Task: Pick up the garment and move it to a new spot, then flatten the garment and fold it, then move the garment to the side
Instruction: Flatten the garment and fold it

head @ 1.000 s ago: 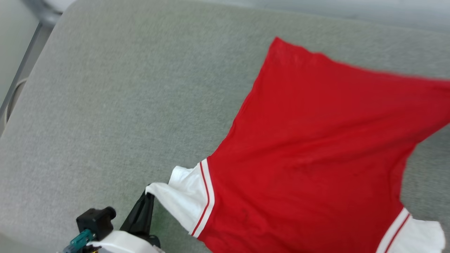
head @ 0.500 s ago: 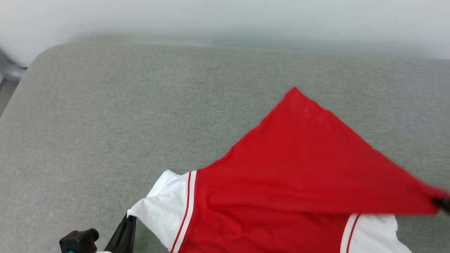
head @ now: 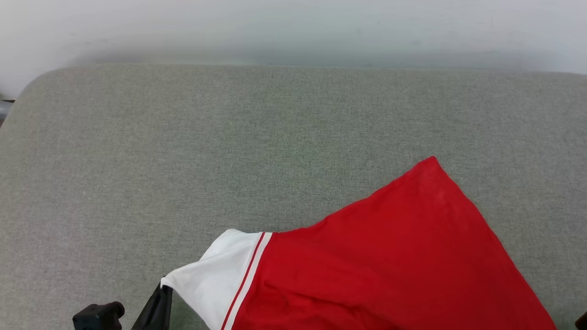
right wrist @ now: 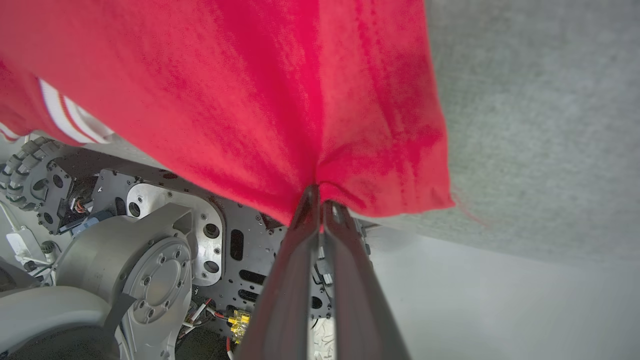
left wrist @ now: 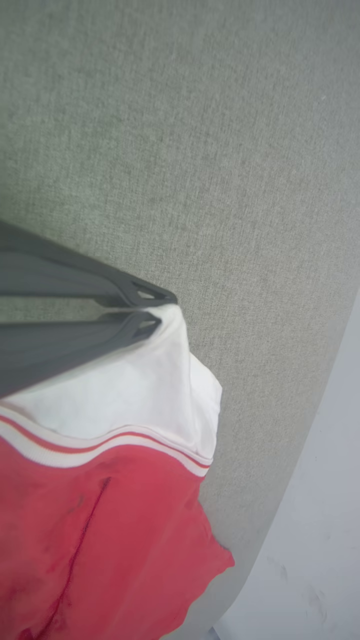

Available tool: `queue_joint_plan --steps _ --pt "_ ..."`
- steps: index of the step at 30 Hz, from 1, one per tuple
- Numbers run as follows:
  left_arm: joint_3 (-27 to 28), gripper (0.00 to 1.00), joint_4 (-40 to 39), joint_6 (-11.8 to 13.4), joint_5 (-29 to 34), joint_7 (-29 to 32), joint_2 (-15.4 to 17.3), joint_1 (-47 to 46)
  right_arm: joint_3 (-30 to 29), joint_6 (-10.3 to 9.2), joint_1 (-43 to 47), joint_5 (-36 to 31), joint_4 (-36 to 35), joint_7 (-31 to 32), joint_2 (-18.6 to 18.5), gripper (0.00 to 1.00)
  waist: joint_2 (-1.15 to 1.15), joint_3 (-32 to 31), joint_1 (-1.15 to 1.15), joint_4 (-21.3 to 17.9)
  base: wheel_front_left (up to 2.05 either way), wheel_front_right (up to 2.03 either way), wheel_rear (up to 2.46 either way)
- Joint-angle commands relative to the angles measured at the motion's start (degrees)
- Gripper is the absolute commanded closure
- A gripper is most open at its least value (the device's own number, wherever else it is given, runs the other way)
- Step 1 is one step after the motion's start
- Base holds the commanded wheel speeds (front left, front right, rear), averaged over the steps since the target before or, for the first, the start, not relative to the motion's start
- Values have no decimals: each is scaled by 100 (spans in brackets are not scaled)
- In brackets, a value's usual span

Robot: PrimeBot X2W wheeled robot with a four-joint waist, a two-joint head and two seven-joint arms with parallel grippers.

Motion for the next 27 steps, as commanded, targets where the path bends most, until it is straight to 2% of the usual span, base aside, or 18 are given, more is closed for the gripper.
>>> queue_joint_plan --steps 1,6,7,8,13,18,23,27 --pt "-14 100 -11 -4 16 12 6 -76 37 -6 84 -53 124 -64 92 100 0 34 1 17 0 0 0" --pt "-34 100 28 -17 13 11 6 -132 180 -6 117 -118 452 -355 239 100 0 54 1 23 0 0 0" --pt "-37 100 36 -14 12 10 9 -130 145 -6 59 -114 467 -439 262 45 0 45 1 17 0 0 0" --pt "-42 100 45 -10 13 9 9 -126 101 -6 -12 -121 452 -528 271 0 0 24 1 9 0 0 0" --pt "-83 100 40 -1 16 5 -5 -98 -307 -6 -347 -67 196 -973 391 0 0 -105 1 -6 0 0 0" --pt "-129 100 -25 20 34 28 2 -88 -665 -6 -877 -160 -349 -1290 403 0 0 -164 1 19 0 0 0" --pt "-158 100 -104 29 77 59 41 -141 -869 -6 -1539 -343 -740 -1354 352 0 0 -142 1 84 0 0 0" --pt "-215 100 -188 26 119 94 36 -252 -783 -6 -2289 -515 -999 -1090 244 0 0 -47 1 196 0 0 0"
